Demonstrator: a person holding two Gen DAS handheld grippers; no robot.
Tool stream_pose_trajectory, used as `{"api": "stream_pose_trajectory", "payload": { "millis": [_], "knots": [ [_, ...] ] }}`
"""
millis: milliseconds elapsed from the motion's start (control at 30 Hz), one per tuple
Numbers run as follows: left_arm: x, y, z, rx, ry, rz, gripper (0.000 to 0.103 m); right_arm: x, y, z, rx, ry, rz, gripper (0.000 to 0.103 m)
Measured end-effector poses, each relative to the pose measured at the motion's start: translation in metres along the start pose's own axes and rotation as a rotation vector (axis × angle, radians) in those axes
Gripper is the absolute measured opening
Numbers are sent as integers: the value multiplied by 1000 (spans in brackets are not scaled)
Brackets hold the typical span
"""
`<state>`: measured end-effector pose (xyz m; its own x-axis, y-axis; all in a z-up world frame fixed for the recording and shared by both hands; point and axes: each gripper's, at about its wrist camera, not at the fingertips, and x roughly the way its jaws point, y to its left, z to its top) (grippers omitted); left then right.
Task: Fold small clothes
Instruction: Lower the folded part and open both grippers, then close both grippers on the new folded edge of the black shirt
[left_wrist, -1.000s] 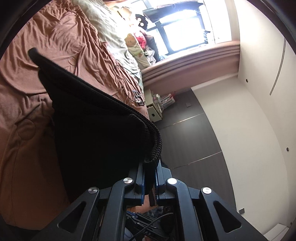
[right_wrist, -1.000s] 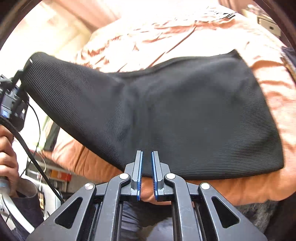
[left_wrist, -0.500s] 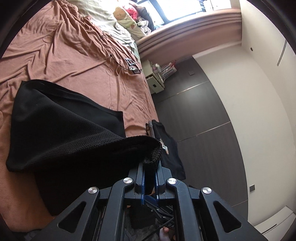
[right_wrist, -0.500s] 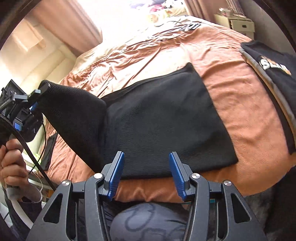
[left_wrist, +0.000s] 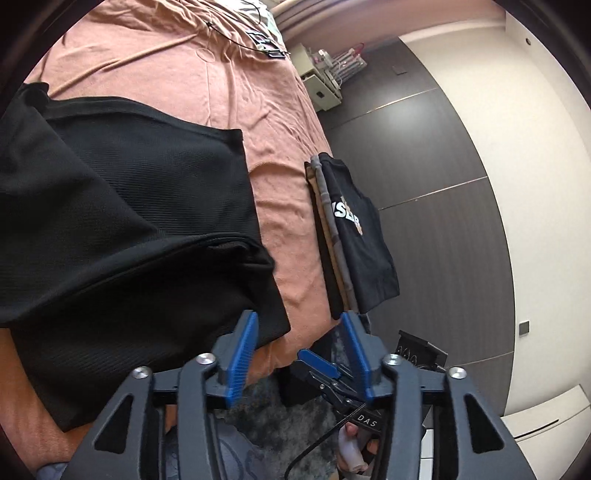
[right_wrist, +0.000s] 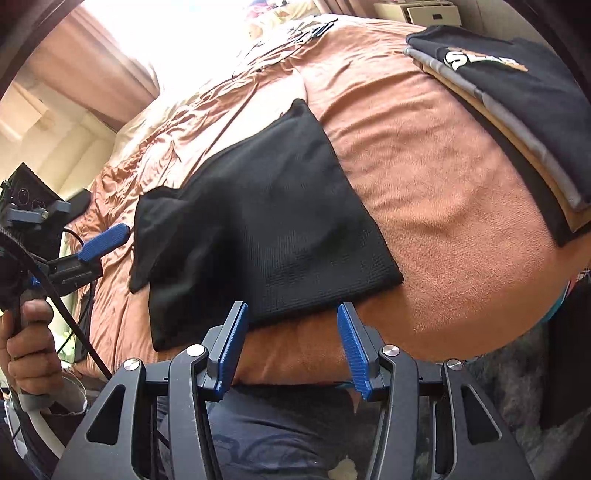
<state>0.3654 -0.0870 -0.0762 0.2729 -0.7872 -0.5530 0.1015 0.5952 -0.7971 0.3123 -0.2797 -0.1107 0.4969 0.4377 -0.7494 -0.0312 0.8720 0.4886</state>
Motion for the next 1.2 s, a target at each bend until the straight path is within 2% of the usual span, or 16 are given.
{"api": "stream_pose_trajectory", "payload": {
  "millis": [67, 333, 600, 800, 933, 1133, 1200],
  "knots": [
    [-9, 7, 1, -6, -24, 34, 69, 6, 2, 1, -23, 13, -3, 48],
    [-49, 59, 4, -90, -75, 207, 70, 27, 9, 21, -76, 40, 5, 48],
    [-76, 103, 2, -155, -95, 330, 70, 55, 16, 46, -116, 62, -3, 48],
    [-87, 132, -3, -194, -90, 392, 70, 73, 28, 57, -177, 91, -33, 48],
    [-86, 149, -8, -221, -70, 400, 70, 84, 35, 63, -215, 108, -50, 48],
    [-74, 171, -11, -278, -39, 344, 70, 103, 46, 70, -294, 125, -100, 47],
    [-71, 175, -11, -281, -35, 330, 70, 107, 50, 70, -311, 125, -109, 40]
  ]
}}
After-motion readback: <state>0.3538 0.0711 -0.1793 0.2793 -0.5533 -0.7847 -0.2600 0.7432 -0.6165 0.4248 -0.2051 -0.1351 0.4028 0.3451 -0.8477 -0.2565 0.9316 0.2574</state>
